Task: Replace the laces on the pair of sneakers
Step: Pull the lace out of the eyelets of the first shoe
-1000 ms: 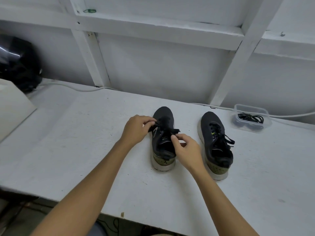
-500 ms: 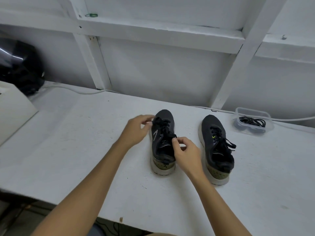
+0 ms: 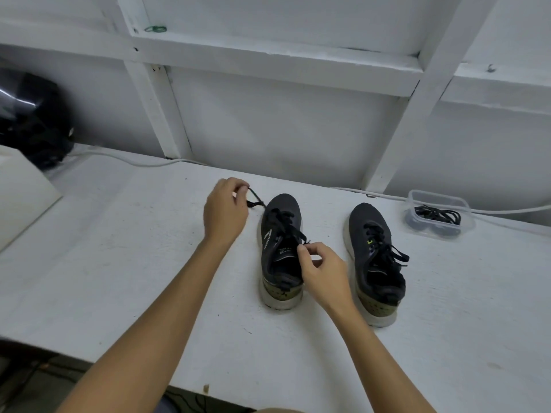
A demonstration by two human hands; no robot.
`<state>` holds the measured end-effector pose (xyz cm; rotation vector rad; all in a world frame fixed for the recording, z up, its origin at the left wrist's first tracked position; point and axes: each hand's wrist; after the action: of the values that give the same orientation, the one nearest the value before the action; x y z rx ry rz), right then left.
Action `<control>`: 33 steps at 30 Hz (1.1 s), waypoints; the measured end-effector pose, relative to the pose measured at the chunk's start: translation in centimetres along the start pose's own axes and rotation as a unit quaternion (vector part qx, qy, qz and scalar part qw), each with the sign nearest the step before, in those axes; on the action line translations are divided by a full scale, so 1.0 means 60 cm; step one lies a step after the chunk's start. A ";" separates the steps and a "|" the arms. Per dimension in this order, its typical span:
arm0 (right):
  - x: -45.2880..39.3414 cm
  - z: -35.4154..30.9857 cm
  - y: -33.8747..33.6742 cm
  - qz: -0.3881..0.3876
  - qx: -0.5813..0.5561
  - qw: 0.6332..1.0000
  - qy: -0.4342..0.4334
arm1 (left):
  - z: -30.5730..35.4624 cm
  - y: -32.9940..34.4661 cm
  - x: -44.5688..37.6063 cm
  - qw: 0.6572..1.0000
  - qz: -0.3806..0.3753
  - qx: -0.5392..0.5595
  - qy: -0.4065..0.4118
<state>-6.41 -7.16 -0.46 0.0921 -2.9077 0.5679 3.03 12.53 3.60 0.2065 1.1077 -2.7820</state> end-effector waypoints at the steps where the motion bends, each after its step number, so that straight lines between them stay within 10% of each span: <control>1: 0.000 -0.001 0.000 -0.001 0.004 1.000 0.002 | -0.004 -0.002 0.000 1.000 0.011 -0.006 -0.024; 14: -0.031 -0.041 -0.044 -0.056 0.089 0.994 0.012 | 0.038 0.022 0.099 0.956 -0.282 0.042 -0.064; 33: -0.057 -0.076 -0.024 -0.007 0.220 0.974 0.051 | 0.046 0.060 0.096 0.989 -0.102 0.015 -0.103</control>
<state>-2.16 -6.67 3.58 0.1356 -2.6282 1.1661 -2.16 7.62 2.15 -0.2001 1.0924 -2.9132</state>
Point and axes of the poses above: each hand's wrist, its own x-axis away from the middle knuckle, its own y-axis out of the palm, z = x × y, and after that the axes turned 13 degrees about -z, right-handed
